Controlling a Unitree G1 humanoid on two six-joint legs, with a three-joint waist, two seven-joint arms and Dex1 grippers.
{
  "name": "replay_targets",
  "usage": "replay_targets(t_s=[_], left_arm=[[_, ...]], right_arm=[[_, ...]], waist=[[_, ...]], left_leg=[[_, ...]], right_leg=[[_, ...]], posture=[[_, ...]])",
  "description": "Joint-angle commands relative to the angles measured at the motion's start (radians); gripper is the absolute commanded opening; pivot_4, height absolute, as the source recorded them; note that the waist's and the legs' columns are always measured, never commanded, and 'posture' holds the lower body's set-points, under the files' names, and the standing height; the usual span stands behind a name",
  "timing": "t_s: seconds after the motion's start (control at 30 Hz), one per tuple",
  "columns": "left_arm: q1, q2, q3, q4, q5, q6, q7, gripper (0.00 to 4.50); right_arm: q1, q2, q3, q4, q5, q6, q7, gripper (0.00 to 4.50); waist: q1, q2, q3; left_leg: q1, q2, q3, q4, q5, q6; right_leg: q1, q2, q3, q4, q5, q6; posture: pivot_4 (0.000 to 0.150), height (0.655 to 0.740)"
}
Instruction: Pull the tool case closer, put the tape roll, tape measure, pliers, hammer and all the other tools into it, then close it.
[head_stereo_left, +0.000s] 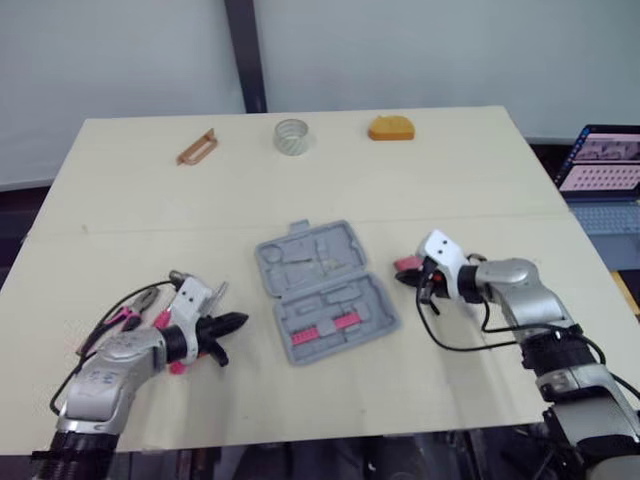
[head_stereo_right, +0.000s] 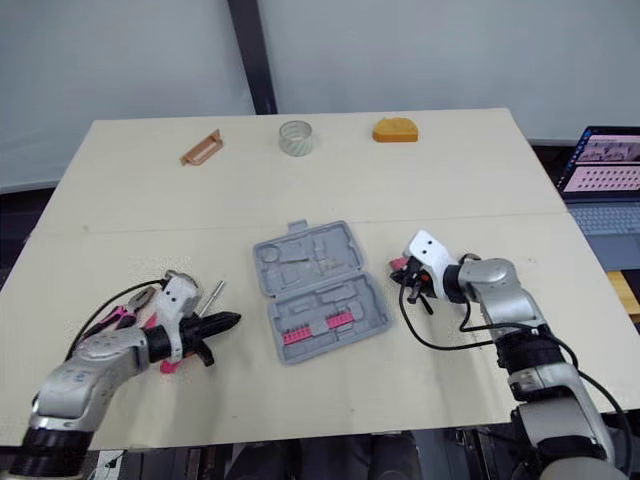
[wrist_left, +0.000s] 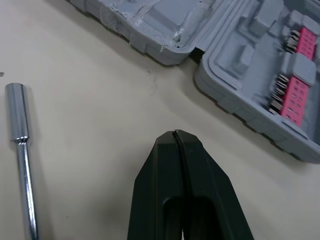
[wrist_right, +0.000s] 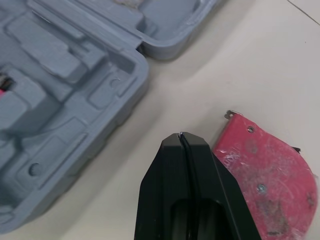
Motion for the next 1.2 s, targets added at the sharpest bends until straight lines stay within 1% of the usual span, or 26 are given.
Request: replay_targets(t_s=[0.03,0.23,0.57,0.93,1.2], left_arm=[[-0.068,-0.049,-0.057,0.034,0.043,-0.039,0.026,0.00],[-0.120,-0.088,-0.104,0.105,0.087,-0.068,0.032,0.00],[-0.175,-0.116,-0.121,0.198,0.115,-0.132,0.008,0.00],[-0.199,-0.134,-0.155,0.239,0.148,-0.161,-0.023,0.00],[-0.144,-0.112,-0.182,0.168,0.154,-0.130,-0.055,0.00]], right_arm=[[-0.060,0.034,-0.002,0.049,-0.017,-0.049,-0.008,0.05],[-0.110,0.088,0.004,0.133,-0.044,-0.085,-0.014,0.05],[-0.123,0.143,0.012,0.163,-0.062,-0.104,0.012,0.05],[-0.049,0.137,0.024,0.033,-0.033,-0.045,0.103,0.05],[0.054,0.110,0.029,-0.143,0.008,0.054,0.173,0.05]], waist=[[0.000,0.000,0.000],[-0.002,0.000,0.000],[-0.002,0.000,0.000],[-0.001,0.000,0.000],[-0.001,0.000,0.000]], left_leg=[[0.000,0.000,0.000,0.000,0.000,0.000],[-0.001,0.000,0.000,0.000,0.000,0.000],[-0.001,0.000,0.000,0.001,0.000,0.000],[-0.001,0.000,0.000,0.001,0.000,0.000],[-0.001,0.000,0.000,0.001,0.000,0.000]], right_leg=[[0.000,0.000,0.000,0.000,0.000,0.000],[-0.001,0.000,0.000,0.001,0.000,0.000],[-0.001,0.000,0.000,0.001,0.000,0.000],[-0.002,0.000,0.001,0.002,0.000,0.000],[-0.002,0.000,0.001,0.002,0.000,0.000]], posture=[[0.150,0.7400],[0.150,0.7400],[0.150,0.7400],[0.150,0.7400],[0.150,0.7400]])
